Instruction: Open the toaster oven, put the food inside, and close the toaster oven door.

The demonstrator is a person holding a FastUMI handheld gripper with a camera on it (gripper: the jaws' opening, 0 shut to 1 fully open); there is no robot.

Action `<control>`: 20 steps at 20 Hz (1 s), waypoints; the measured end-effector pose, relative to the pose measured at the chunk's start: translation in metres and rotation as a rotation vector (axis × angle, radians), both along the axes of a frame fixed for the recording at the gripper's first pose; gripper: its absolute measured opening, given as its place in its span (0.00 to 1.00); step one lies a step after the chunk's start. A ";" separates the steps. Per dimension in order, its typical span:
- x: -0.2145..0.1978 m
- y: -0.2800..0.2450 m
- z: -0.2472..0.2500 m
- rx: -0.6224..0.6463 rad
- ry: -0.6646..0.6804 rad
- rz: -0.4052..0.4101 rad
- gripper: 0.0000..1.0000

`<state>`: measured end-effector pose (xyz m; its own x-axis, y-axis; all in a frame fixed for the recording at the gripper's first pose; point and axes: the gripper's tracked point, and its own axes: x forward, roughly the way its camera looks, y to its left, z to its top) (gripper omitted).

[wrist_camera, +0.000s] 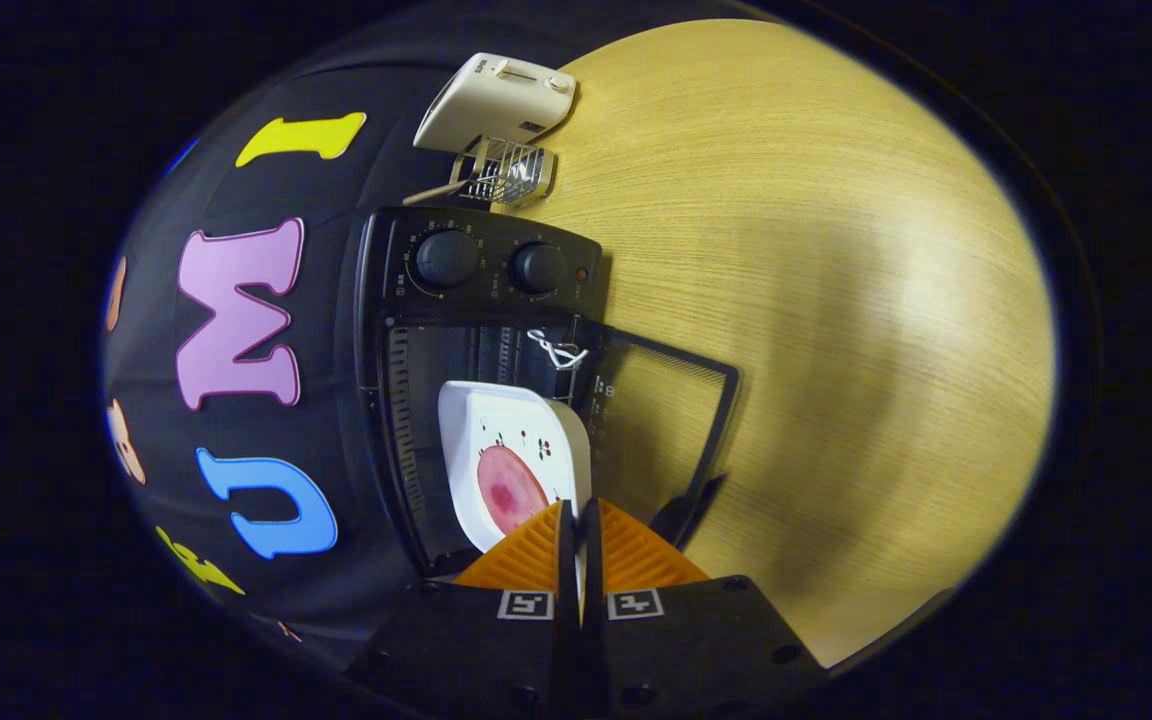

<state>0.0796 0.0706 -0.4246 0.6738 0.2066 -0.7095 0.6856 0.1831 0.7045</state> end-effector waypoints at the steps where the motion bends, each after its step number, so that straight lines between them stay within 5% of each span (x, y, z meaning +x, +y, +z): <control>1: 0.010 0.005 -0.005 -0.005 0.008 -0.034 0.05; 10: 0.075 0.028 -0.031 0.005 -0.013 -0.219 0.05; 15: 0.076 0.034 -0.025 0.021 -0.065 -0.176 0.08; 17: 0.072 0.031 -0.019 0.038 -0.083 -0.158 0.24; 20: 0.042 0.045 -0.006 0.072 -0.067 -0.085 0.65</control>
